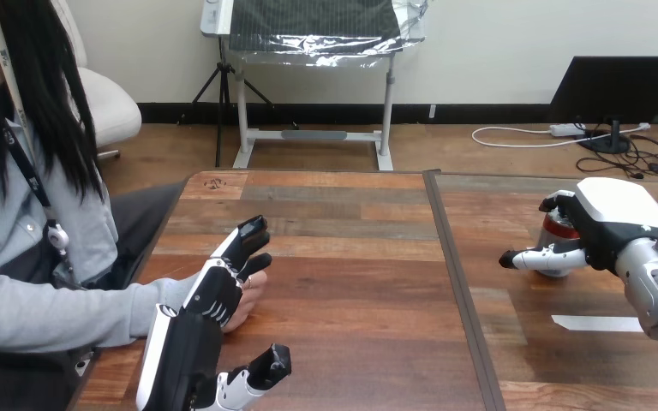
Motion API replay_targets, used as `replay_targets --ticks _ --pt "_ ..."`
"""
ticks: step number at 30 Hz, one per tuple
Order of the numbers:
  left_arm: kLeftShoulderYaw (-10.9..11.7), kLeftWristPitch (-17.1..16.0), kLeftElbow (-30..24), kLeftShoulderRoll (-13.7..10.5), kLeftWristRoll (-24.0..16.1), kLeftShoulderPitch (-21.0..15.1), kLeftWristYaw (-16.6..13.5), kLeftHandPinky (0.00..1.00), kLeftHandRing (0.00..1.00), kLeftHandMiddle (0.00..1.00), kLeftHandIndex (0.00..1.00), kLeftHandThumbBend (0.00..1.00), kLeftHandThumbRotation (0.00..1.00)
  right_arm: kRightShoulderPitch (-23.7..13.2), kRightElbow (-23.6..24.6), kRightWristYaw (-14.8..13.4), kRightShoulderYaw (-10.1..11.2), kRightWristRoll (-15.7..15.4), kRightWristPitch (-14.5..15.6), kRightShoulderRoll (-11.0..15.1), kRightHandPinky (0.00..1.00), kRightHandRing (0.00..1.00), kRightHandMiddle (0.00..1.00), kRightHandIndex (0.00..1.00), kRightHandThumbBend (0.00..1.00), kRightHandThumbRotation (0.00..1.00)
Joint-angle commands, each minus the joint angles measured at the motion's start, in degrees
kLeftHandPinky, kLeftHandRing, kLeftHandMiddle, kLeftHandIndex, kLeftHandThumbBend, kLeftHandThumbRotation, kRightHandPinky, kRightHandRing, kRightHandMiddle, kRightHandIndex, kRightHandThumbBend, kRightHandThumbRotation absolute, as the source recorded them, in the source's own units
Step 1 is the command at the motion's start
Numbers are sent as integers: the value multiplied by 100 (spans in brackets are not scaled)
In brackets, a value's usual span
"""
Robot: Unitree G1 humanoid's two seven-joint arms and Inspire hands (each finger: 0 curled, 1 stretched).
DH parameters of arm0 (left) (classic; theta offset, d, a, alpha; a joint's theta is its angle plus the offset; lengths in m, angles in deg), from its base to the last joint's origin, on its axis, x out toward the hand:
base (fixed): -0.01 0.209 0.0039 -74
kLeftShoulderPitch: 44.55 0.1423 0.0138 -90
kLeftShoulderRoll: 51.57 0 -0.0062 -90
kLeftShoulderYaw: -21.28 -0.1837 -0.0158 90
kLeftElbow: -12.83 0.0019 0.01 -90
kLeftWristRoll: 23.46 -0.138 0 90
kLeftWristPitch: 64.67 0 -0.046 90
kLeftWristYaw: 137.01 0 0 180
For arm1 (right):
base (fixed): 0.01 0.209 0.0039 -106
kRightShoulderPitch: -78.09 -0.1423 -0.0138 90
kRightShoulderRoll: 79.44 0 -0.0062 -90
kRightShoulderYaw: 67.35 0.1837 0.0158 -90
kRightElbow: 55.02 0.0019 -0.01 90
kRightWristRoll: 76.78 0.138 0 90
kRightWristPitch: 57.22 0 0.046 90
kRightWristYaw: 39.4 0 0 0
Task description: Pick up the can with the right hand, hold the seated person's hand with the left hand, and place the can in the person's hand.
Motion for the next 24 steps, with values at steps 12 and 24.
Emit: replay_targets --ticks 12,24 --pt "-62 -114 -130 8 98 -259 19 82 89 91 87 100 66 -109 91 -39 -41 -4 -237 59 80 84 84 83 85 68" --pt "-106 -63 -172 -24 189 -237 77 83 90 91 88 100 67 -87 108 -46 9 51 -378 88 78 82 83 82 86 67"
